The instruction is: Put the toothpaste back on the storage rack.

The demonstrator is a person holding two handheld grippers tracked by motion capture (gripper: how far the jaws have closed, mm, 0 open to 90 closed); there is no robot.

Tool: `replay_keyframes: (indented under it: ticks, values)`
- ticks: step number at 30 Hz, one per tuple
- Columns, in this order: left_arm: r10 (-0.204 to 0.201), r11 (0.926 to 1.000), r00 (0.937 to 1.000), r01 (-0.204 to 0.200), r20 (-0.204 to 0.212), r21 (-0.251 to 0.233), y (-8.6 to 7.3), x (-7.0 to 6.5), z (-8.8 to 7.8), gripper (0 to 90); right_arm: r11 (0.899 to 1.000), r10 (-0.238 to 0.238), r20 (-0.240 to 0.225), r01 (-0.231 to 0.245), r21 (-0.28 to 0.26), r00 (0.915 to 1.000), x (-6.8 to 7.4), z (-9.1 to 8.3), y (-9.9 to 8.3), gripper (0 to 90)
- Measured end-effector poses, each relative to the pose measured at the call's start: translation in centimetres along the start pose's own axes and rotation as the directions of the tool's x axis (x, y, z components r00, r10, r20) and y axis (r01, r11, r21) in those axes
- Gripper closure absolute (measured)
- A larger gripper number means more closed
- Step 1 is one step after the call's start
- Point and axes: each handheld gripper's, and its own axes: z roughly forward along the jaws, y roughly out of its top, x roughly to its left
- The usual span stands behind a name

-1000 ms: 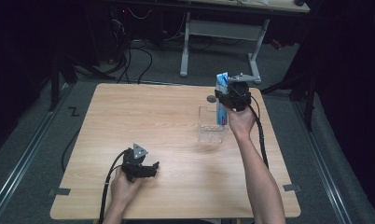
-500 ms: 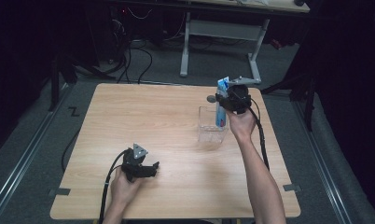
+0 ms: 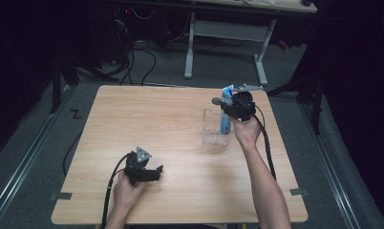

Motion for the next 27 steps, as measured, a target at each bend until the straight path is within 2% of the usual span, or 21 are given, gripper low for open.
replay_keyframes:
  ticks: [7, 14, 21, 27]
  values:
    - [-0.002, 1.0000, 1.0000, 0.002, 0.000, -0.002, 0.0, 0.0, 0.0, 15.9, 0.999, 0.035, -0.007, -0.035, 0.039, 0.9994, -0.4, 1.0, -0.9, 69.0]
    - [-0.002, 1.0000, 1.0000, 0.002, 0.000, -0.002, 0.0, 0.0, 0.0, 15.9, 0.996, 0.050, -0.013, -0.049, 0.071, 0.9987, -0.8, 1.6, -1.5, 68.7]
    - [-0.002, 1.0000, 1.0000, 0.002, 0.000, -0.002, 0.0, 0.0, 0.0, 15.9, 0.993, 0.092, -0.027, -0.090, 0.083, 0.9954, -0.9, 2.0, -2.0, 68.3]
    - [0.000, 1.0000, 1.0000, 0.000, 0.001, -0.001, 0.0, 0.0, 0.0, 15.9, 0.991, 0.099, -0.015, -0.097, 0.087, 0.9950, -1.1, 1.7, -2.1, 67.4]
